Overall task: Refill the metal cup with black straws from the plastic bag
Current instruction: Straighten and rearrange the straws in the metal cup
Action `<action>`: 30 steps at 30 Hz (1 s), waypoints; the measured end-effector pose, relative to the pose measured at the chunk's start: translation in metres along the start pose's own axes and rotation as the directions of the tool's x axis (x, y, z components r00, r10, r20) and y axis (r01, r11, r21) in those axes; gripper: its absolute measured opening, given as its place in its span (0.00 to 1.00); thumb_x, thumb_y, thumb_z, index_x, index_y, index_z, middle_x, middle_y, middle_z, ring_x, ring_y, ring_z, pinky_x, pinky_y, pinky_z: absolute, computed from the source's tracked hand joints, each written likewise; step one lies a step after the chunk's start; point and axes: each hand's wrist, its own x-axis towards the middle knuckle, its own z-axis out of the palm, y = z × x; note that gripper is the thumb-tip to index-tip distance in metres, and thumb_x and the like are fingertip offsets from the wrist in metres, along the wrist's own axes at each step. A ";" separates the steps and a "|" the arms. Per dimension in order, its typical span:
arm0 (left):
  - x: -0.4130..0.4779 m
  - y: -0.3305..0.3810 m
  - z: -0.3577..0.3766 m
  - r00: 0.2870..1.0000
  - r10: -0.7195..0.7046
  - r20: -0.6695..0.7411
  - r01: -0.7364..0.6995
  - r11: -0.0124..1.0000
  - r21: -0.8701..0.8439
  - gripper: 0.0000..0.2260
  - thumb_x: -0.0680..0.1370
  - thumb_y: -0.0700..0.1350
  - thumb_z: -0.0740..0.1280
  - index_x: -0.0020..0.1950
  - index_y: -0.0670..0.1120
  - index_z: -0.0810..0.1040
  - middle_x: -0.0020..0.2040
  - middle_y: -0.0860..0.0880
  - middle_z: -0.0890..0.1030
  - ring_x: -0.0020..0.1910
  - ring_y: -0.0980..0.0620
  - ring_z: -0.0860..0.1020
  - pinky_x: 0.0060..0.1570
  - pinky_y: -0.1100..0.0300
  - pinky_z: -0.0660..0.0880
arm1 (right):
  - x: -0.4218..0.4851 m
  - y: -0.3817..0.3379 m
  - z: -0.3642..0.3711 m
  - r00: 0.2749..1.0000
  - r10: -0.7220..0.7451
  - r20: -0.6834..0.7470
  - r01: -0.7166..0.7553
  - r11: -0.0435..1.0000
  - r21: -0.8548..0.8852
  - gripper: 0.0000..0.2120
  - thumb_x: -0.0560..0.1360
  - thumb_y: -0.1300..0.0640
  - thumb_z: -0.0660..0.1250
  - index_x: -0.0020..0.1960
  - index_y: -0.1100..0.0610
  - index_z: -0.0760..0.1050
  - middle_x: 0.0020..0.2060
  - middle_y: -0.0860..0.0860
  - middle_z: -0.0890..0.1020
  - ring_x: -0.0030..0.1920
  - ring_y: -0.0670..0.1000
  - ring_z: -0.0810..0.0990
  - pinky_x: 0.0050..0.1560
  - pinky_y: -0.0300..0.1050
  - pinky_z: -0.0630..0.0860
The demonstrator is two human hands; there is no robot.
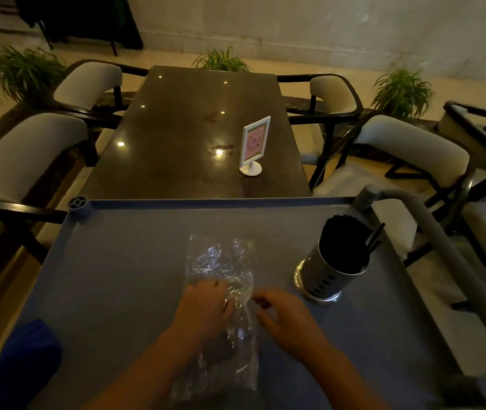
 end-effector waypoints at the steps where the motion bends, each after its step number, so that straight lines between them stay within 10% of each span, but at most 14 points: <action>1: 0.008 0.007 -0.009 1.000 0.010 -0.022 -0.011 0.998 -0.056 0.14 0.81 0.54 0.57 0.57 0.49 0.76 0.54 0.50 0.80 0.50 0.51 0.78 0.53 0.57 0.75 | -0.002 0.002 -0.010 0.999 0.008 -0.035 -0.007 0.999 0.039 0.12 0.77 0.51 0.66 0.59 0.49 0.78 0.52 0.44 0.83 0.51 0.40 0.80 0.55 0.38 0.77; 11: 0.060 0.124 -0.066 0.959 -0.065 -0.275 -0.105 0.823 -0.558 0.07 0.80 0.43 0.65 0.55 0.45 0.82 0.48 0.48 0.83 0.45 0.51 0.80 0.46 0.58 0.78 | -0.043 0.058 -0.132 0.955 0.121 -0.272 -0.010 0.926 0.377 0.09 0.76 0.63 0.67 0.40 0.53 0.79 0.34 0.53 0.83 0.37 0.51 0.83 0.42 0.53 0.81; 17: 0.074 0.173 -0.073 0.926 -0.163 -0.339 -0.119 0.727 -0.676 0.09 0.80 0.43 0.65 0.60 0.47 0.80 0.53 0.51 0.80 0.49 0.61 0.78 0.42 0.74 0.74 | -0.036 0.085 -0.194 0.920 0.116 -0.374 0.092 0.864 0.495 0.07 0.78 0.63 0.65 0.42 0.59 0.79 0.33 0.53 0.82 0.34 0.46 0.82 0.38 0.36 0.79; 30: 0.106 0.186 -0.041 0.941 -0.326 -0.087 0.067 0.433 -0.899 0.16 0.82 0.45 0.64 0.70 0.48 0.72 0.64 0.48 0.78 0.60 0.54 0.78 0.58 0.60 0.76 | 0.040 0.108 -0.192 0.892 0.405 -0.204 -0.170 0.715 0.678 0.17 0.76 0.45 0.66 0.35 0.55 0.70 0.25 0.49 0.72 0.24 0.46 0.70 0.27 0.41 0.70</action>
